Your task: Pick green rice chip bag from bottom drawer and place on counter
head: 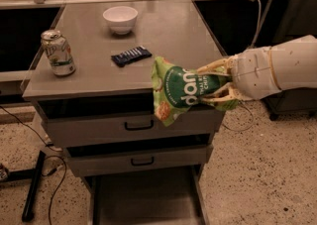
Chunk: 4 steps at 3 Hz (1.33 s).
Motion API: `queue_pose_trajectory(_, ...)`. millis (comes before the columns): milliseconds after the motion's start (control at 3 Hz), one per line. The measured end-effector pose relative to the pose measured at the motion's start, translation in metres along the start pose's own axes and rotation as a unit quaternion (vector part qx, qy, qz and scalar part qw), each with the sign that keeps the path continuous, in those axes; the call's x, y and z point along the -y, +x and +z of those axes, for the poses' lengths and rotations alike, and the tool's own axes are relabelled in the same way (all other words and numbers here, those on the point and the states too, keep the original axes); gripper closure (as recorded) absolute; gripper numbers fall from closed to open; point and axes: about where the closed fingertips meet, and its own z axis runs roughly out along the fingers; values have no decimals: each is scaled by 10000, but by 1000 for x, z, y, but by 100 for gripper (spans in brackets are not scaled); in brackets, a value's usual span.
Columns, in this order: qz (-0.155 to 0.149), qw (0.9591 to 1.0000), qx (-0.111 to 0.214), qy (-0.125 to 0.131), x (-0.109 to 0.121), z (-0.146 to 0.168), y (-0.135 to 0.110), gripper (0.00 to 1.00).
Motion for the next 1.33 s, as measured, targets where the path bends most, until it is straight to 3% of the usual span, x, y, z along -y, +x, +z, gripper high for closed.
queue_pose_trajectory(333,20,10000,-22,9,4,3,3,100)
queue_pose_trajectory(667,121,9998,-136,-42,25,10,27,100)
queue_pose_trajectory(1333,654,9971,-69,370,100,34,76,100)
